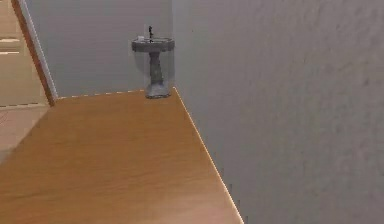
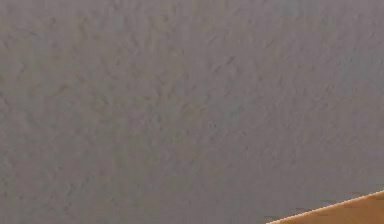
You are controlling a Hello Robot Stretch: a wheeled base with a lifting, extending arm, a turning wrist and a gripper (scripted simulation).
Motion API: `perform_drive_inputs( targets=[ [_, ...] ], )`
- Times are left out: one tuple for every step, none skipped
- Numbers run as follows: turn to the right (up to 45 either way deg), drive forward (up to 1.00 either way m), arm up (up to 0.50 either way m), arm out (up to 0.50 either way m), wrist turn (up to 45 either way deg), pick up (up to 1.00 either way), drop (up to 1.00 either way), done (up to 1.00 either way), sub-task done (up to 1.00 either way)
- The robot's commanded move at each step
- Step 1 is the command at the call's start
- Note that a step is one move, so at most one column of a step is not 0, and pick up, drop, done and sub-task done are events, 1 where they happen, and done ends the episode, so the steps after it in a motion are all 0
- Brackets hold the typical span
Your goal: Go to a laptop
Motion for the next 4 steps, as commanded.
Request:
perform_drive_inputs(
  targets=[
    [0.0, 0.6, 0.0, 0.0, 0.0, 0.0, 0.0, 0.0, 0.0],
    [-45.0, 0.0, 0.0, 0.0, 0.0, 0.0, 0.0, 0.0, 0.0],
    [-9.0, 0.0, 0.0, 0.0, 0.0, 0.0, 0.0, 0.0, 0.0],
    [0.0, 1.0, 0.0, 0.0, 0.0, 0.0, 0.0, 0.0, 0.0]
  ],
)
